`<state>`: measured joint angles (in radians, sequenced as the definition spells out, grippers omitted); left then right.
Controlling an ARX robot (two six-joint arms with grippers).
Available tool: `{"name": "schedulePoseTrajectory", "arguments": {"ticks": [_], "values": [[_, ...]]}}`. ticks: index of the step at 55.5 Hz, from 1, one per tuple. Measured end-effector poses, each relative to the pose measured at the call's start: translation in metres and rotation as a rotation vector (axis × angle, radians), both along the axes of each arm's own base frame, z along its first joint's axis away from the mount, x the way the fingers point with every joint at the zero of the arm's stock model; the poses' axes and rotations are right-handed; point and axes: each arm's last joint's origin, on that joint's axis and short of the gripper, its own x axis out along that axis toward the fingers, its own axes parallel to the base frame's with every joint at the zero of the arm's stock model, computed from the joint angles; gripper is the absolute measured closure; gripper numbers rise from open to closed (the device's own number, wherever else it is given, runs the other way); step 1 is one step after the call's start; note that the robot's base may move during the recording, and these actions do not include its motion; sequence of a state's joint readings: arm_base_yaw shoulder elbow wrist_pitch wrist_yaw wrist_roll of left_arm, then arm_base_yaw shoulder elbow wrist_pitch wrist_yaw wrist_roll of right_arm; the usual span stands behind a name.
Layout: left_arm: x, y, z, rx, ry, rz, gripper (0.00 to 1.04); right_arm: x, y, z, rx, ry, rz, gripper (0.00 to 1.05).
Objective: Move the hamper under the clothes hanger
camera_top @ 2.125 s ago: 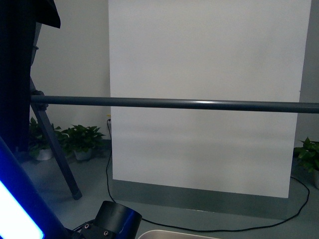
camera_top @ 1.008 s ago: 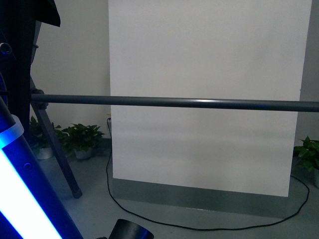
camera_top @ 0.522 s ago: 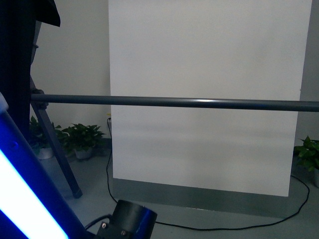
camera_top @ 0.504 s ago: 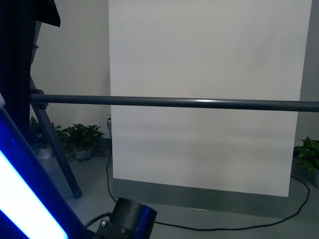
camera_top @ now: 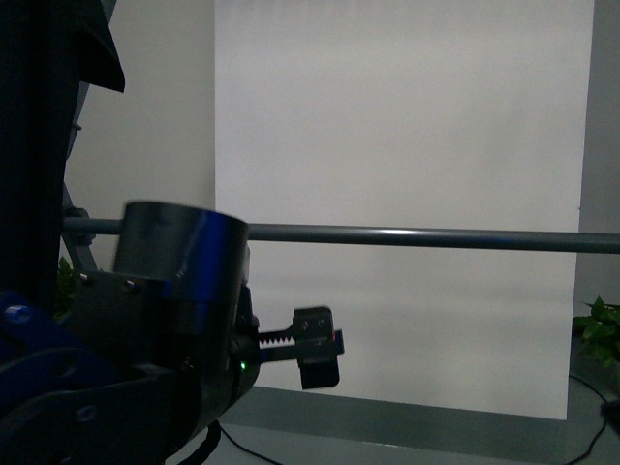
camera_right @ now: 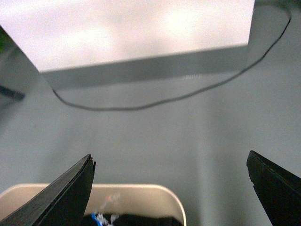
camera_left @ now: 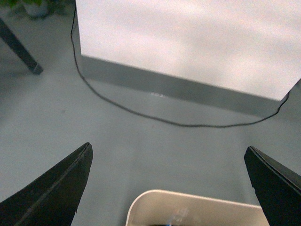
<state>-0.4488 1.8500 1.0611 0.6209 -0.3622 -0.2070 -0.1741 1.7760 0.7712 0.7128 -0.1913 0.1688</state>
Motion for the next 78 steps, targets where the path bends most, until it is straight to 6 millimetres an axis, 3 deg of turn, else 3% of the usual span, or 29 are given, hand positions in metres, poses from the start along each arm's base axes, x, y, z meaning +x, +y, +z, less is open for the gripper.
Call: {"name": "schedulePoseTrajectory", "arguments": {"ticks": [7,11,15,22,32,37,46,48,60,78], "values": [[-0.027,-0.004,0.027,-0.029,-0.128,-0.038,0.07,-0.028,0.004,0.027,-0.036,-0.167,-0.038,0.08],[-0.03,-0.006,0.029,-0.014,-0.141,-0.042,0.07,-0.031,0.005,0.031,-0.039,-0.182,-0.036,0.08],[-0.036,-0.001,0.025,0.022,-0.166,0.008,0.16,-0.032,0.006,0.028,-0.055,-0.198,-0.025,0.1],[-0.056,0.029,0.007,0.092,-0.156,0.04,0.34,-0.05,0.013,0.018,-0.155,-0.263,-0.013,0.28],[-0.087,0.071,-0.002,0.116,-0.162,0.074,0.57,-0.079,0.025,0.015,-0.199,-0.273,-0.002,0.51],[-0.111,0.092,-0.009,0.12,-0.164,0.063,0.77,-0.1,0.032,0.014,-0.21,-0.276,0.006,0.7],[-0.138,0.114,-0.021,0.126,-0.15,0.06,1.02,-0.124,0.038,0.003,-0.216,-0.276,0.0,0.97],[-0.146,0.12,-0.023,0.127,-0.151,0.063,1.01,-0.132,0.04,0.0,-0.219,-0.263,0.004,1.04],[-0.172,0.137,-0.03,0.128,-0.154,0.06,1.01,-0.156,0.053,0.002,-0.22,-0.271,0.004,1.02],[-0.204,0.152,-0.043,0.129,-0.165,0.068,1.01,-0.185,0.054,0.002,-0.22,-0.272,0.006,1.02]]}}
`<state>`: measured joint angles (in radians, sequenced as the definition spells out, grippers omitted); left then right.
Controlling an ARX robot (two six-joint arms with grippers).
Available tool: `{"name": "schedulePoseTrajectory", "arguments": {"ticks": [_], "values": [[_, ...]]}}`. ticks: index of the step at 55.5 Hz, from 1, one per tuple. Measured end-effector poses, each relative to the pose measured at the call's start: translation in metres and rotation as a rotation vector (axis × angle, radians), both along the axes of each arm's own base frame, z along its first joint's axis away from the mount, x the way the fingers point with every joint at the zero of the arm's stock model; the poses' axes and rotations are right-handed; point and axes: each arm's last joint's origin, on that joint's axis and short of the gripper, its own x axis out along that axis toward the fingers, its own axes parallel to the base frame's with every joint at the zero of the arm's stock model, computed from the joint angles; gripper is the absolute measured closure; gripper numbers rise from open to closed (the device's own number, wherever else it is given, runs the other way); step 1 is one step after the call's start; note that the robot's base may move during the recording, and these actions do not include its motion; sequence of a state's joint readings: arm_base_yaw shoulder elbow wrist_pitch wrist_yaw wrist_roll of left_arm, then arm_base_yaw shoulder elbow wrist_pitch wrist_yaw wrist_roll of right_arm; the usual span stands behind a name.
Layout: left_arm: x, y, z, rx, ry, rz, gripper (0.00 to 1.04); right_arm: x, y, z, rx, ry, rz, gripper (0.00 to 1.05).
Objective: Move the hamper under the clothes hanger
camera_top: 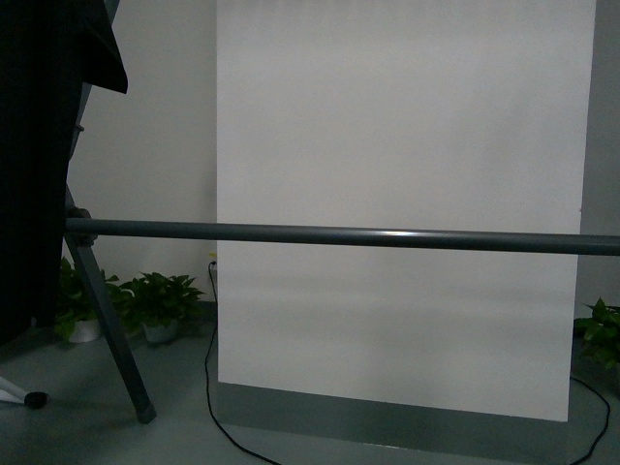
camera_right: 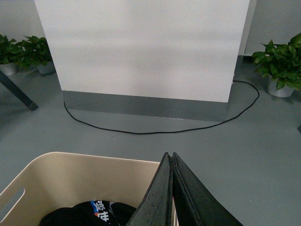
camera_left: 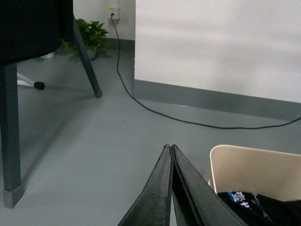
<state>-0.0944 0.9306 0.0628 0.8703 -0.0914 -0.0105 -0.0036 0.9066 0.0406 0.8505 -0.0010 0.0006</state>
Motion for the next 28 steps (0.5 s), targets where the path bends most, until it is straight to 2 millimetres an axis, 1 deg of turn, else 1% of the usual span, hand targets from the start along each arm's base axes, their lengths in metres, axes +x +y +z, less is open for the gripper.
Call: {"name": "schedulePoseTrajectory", "arguments": {"ticks": [4,8,28], "values": [[-0.006,0.006,-0.006,0.004,0.022,-0.023,1.01,-0.006,0.0,0.0,0.0,0.0,0.0,1.02],[-0.011,0.011,-0.005,0.003,0.016,0.0,1.01,-0.01,0.0,0.0,0.0,-0.001,0.0,1.02],[-0.027,0.012,0.001,0.004,-0.005,0.0,1.01,-0.026,0.0,0.003,0.0,-0.011,0.0,1.02]]}}
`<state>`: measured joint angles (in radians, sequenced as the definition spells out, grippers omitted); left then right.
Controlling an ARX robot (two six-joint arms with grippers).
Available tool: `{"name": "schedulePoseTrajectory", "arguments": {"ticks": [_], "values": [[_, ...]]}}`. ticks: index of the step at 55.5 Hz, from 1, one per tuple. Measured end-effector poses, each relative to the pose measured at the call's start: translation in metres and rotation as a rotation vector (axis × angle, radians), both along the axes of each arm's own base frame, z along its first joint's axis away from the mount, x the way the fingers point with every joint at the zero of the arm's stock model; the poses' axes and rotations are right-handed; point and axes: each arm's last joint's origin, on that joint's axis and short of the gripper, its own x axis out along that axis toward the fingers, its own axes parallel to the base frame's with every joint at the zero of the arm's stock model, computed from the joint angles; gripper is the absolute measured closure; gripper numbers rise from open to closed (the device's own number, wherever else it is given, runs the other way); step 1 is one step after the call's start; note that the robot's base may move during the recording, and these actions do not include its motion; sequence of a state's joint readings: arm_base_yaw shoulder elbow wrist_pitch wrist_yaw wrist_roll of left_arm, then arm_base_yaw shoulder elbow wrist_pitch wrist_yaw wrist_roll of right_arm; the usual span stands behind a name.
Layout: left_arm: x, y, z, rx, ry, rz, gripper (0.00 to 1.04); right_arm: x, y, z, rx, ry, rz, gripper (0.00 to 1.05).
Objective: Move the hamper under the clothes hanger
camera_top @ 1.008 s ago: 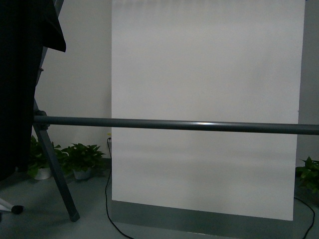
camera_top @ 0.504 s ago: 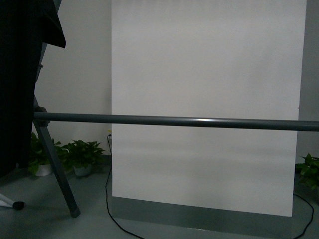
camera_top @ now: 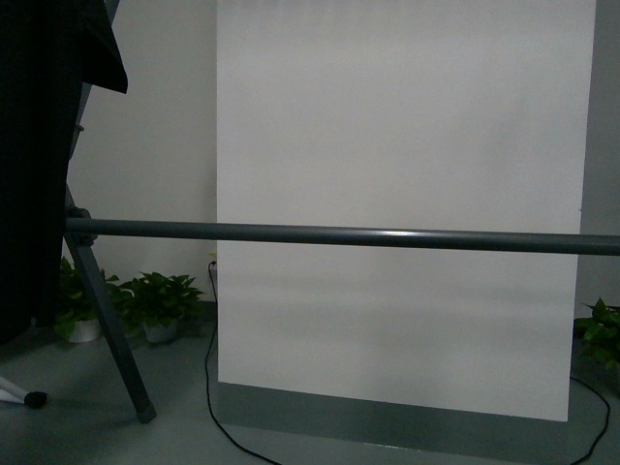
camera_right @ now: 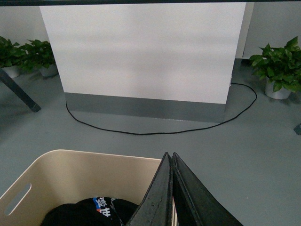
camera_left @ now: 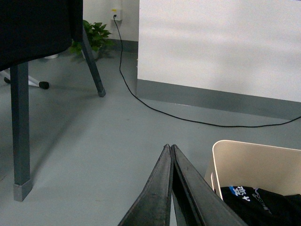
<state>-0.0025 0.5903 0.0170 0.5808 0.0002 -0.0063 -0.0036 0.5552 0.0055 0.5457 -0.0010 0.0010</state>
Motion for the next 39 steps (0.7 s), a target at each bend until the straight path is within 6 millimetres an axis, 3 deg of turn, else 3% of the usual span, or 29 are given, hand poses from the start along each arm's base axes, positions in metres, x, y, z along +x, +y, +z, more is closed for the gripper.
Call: {"name": "schedulePoseTrajectory", "arguments": {"ticks": [39], "values": [[-0.021,0.0,0.004,0.0,-0.013,0.0,1.01,-0.019,0.0,0.003,0.0,-0.013,0.0,1.02]]}}
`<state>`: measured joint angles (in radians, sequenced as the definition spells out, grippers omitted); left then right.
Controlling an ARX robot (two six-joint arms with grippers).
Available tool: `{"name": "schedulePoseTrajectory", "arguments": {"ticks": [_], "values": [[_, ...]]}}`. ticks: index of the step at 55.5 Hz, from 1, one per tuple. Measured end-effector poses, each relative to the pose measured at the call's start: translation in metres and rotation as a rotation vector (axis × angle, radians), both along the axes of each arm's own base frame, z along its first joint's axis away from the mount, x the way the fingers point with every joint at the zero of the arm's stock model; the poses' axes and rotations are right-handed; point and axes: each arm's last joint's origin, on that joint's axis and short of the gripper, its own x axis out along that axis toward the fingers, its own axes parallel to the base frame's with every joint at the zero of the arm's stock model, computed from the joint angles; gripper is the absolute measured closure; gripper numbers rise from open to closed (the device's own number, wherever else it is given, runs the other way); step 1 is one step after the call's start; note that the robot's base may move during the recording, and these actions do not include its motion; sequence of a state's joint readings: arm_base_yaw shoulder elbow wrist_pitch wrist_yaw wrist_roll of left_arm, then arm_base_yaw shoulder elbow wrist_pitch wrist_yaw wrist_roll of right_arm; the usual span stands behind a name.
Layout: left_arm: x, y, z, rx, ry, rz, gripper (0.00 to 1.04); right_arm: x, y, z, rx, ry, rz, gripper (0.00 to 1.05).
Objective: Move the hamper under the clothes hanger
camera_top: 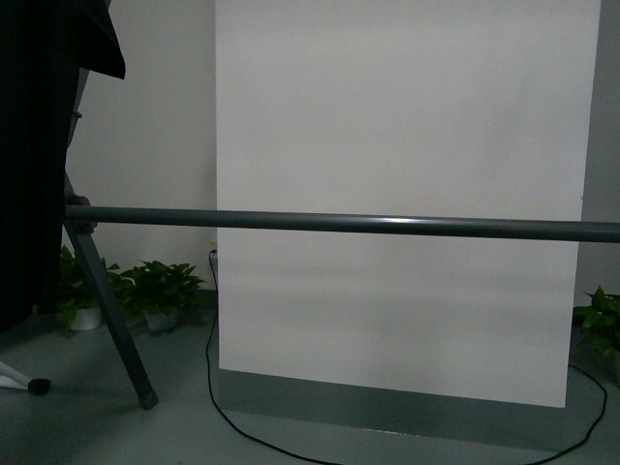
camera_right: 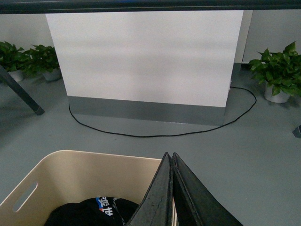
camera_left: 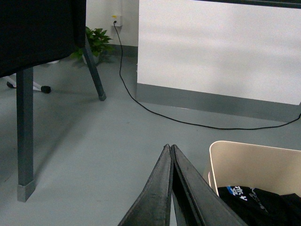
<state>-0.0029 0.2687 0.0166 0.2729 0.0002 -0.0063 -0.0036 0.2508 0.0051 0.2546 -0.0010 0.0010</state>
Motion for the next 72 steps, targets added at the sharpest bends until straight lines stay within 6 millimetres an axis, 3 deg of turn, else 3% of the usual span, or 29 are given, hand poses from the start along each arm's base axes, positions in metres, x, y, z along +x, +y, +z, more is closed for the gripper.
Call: {"name": "schedulePoseTrajectory", "arguments": {"ticks": [25,46,49,52,58,68,72], "values": [[-0.015,0.0,-0.005,0.0,0.03,0.0,1.01,-0.015,0.0,-0.003,0.0,0.006,0.001,1.02],[-0.017,0.0,-0.004,0.0,0.007,0.0,1.01,-0.016,0.0,-0.003,0.0,0.007,0.001,1.02],[-0.017,0.0,-0.004,0.0,0.007,0.0,1.0,-0.016,0.0,-0.003,-0.001,0.007,0.001,0.98],[-0.017,0.0,-0.004,0.0,0.007,0.0,0.88,-0.016,0.0,-0.003,-0.001,0.006,0.001,0.86],[-0.017,0.0,-0.004,0.0,0.007,0.0,0.74,-0.016,0.0,-0.003,-0.001,0.007,0.001,0.72],[-0.017,0.0,-0.004,0.0,0.007,0.0,0.33,-0.016,0.0,-0.003,-0.001,0.007,0.001,0.31],[-0.017,0.0,-0.004,0.0,0.007,0.0,0.22,-0.016,0.0,-0.003,-0.001,0.007,0.001,0.21]]}}
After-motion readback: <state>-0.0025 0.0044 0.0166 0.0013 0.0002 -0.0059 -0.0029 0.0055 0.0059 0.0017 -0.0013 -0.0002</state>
